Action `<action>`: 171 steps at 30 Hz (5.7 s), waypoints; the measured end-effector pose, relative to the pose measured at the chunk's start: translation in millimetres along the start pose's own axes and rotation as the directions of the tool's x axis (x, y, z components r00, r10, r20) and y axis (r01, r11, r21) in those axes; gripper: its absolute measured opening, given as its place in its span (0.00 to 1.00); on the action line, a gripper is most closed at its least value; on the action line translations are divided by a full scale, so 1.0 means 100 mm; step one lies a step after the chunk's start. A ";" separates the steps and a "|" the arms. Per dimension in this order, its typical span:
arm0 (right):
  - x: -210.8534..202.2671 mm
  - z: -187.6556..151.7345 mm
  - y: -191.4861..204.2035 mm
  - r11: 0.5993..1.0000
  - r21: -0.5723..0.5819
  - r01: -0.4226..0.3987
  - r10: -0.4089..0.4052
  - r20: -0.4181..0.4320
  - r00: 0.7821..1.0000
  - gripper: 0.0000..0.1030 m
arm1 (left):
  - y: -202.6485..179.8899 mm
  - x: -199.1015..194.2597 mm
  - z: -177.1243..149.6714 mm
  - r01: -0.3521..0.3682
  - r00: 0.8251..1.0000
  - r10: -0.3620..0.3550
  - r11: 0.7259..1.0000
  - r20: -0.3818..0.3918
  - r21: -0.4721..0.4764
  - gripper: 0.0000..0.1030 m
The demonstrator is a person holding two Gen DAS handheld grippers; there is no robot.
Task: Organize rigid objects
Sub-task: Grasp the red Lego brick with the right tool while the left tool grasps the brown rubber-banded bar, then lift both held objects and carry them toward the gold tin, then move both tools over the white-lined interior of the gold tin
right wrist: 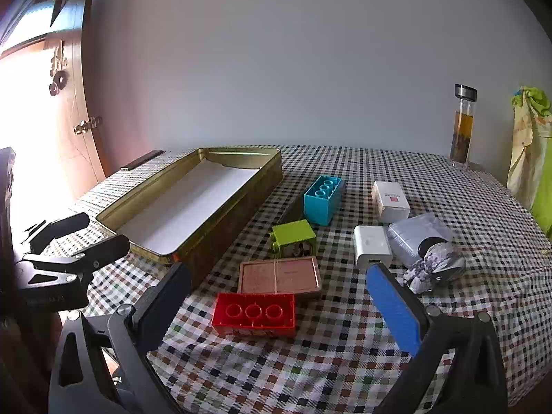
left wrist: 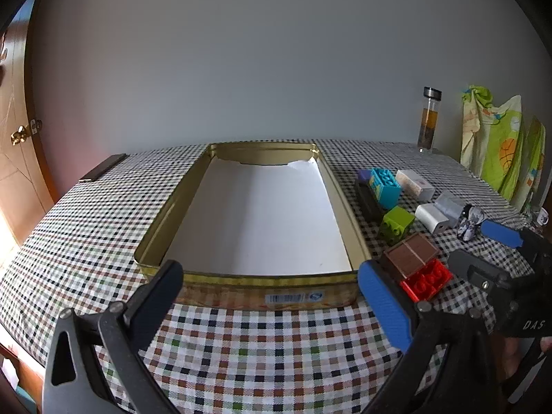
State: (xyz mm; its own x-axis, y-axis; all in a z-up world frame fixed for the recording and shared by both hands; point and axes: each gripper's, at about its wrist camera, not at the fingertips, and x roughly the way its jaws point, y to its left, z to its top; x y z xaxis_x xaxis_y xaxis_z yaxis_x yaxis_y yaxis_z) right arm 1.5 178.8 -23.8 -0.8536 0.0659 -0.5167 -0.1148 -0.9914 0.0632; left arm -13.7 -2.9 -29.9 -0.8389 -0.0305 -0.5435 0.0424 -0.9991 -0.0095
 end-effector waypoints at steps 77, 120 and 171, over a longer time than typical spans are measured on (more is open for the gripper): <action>-0.31 -0.47 -1.14 0.972 0.189 0.143 -0.173 0.151 0.973 0.65 | -1.55 0.82 0.06 0.166 0.961 -0.159 0.986 -0.229 0.015 0.80; -0.31 -0.17 -0.65 0.993 0.062 0.101 -0.112 0.221 0.969 0.65 | -0.97 0.02 0.36 0.100 0.984 -0.108 0.993 0.144 0.063 0.80; 0.38 0.21 0.16 0.990 -0.132 -0.046 0.067 0.158 0.985 0.65 | 0.06 0.25 0.22 -0.045 0.990 0.060 0.991 0.126 -0.122 0.80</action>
State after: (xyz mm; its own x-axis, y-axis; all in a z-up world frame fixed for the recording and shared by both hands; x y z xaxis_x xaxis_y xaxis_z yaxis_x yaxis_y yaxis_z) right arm -43.7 168.1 -24.9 -0.9288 0.0160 -0.3702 -0.0067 -0.9996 -0.0265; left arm -45.9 -10.0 -25.0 -0.8966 -0.0943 -0.4327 0.1460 -0.9854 -0.0878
